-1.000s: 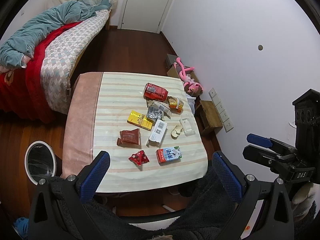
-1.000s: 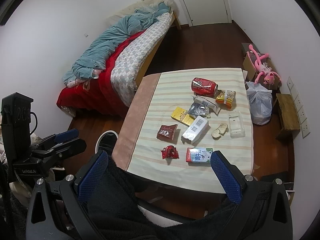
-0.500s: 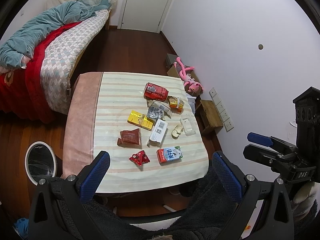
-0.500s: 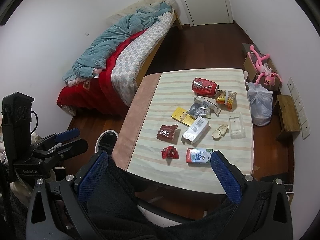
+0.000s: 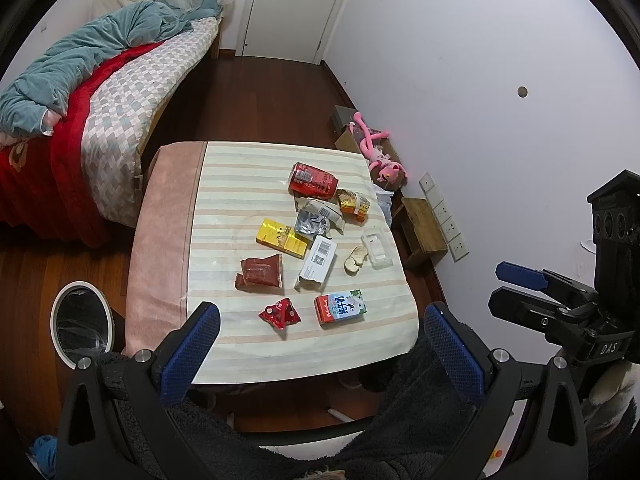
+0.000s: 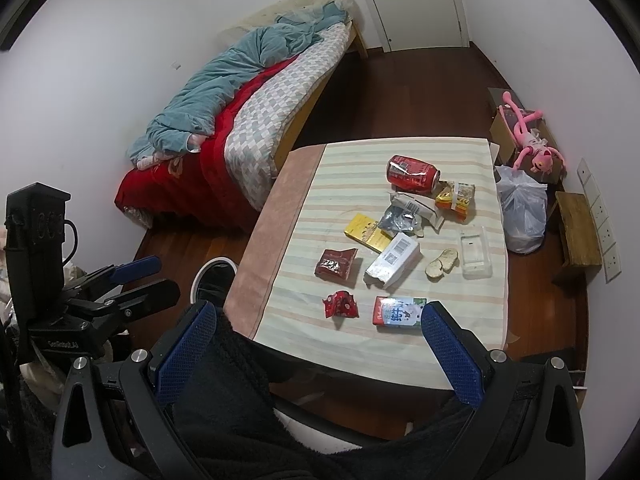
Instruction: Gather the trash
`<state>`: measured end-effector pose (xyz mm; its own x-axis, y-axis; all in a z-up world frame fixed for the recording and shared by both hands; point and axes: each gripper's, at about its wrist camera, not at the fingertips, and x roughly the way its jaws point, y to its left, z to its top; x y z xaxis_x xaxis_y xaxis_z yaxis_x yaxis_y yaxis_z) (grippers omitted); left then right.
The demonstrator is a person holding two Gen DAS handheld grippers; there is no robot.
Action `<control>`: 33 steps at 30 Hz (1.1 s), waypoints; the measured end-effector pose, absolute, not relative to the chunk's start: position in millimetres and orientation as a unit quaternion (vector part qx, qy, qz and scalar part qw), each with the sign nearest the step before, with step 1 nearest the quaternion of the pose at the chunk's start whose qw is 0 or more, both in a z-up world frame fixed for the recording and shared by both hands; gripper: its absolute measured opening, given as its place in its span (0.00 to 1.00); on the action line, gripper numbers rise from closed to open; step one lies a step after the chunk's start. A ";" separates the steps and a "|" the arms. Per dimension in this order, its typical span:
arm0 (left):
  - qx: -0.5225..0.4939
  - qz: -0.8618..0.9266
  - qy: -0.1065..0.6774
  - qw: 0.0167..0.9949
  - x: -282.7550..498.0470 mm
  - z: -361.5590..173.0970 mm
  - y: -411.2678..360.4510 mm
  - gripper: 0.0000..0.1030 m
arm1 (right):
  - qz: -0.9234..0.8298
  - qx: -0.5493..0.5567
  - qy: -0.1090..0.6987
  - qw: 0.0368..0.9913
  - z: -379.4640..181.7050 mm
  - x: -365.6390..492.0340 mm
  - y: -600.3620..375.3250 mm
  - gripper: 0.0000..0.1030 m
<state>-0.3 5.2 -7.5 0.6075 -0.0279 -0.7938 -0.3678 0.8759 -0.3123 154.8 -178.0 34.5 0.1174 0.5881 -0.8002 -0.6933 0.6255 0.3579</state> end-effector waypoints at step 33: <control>-0.224 0.115 0.440 0.862 1.7 -16.4 12.2 1.00 | 0.427 -0.051 0.506 0.747 31.4 153.1 -175.6 1.00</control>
<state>1.7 12.2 -16.4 0.5864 0.0016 -0.8100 -0.3952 0.8735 -0.2844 153.1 -175.6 31.4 0.1224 0.5872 -0.8001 -0.6902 0.6297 0.3565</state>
